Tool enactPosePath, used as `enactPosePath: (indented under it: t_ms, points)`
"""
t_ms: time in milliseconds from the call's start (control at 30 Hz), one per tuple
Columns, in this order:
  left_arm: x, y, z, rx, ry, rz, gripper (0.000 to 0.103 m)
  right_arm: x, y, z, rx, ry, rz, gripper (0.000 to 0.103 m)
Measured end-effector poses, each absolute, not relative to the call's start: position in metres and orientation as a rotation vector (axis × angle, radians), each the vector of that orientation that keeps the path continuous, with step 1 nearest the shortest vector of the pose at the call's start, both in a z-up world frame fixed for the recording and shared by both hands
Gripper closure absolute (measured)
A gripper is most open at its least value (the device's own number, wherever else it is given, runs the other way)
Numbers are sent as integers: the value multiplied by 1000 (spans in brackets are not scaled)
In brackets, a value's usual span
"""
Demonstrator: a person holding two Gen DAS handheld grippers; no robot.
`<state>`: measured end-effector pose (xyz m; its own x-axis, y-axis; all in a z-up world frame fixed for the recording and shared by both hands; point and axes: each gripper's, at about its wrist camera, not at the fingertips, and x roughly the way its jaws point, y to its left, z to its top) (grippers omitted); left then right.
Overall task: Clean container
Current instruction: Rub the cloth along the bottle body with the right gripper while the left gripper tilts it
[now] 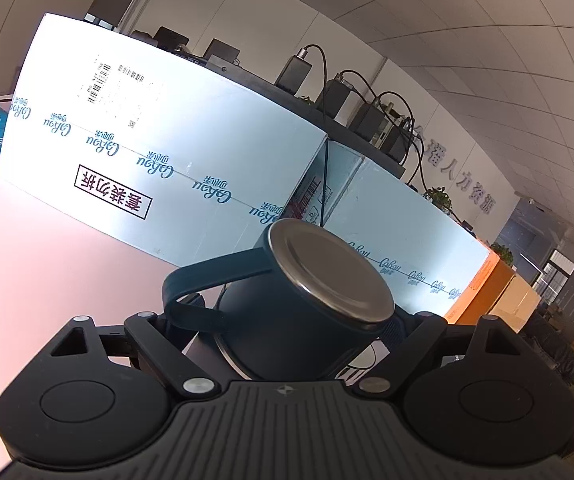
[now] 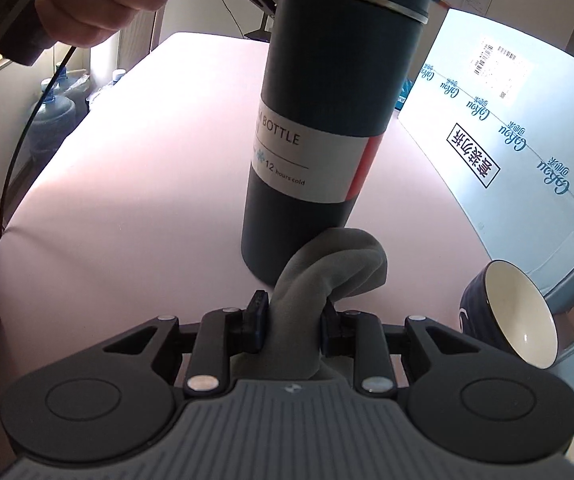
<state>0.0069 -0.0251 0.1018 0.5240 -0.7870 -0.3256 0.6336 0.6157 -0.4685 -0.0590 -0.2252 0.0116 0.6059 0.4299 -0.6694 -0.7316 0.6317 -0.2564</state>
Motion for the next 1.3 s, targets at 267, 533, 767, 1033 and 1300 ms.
enactPosePath:
  t_ms: [267, 533, 767, 1033, 1300]
  points:
    - [4, -35, 106, -260, 552, -778, 22, -72, -238, 49, -528, 445, 692, 76]
    - [3, -41, 108, -220, 560, -715, 26, -79, -246, 66, -484, 313, 669, 76]
    - [1, -45, 107, -194, 570, -695, 26, -71, -238, 42, -510, 444, 681, 76]
    - [-1, -51, 106, -167, 573, -689, 26, -63, -235, 12, -506, 593, 704, 76]
    - [0, -52, 104, -164, 581, -688, 26, -67, -245, 33, -502, 519, 701, 76]
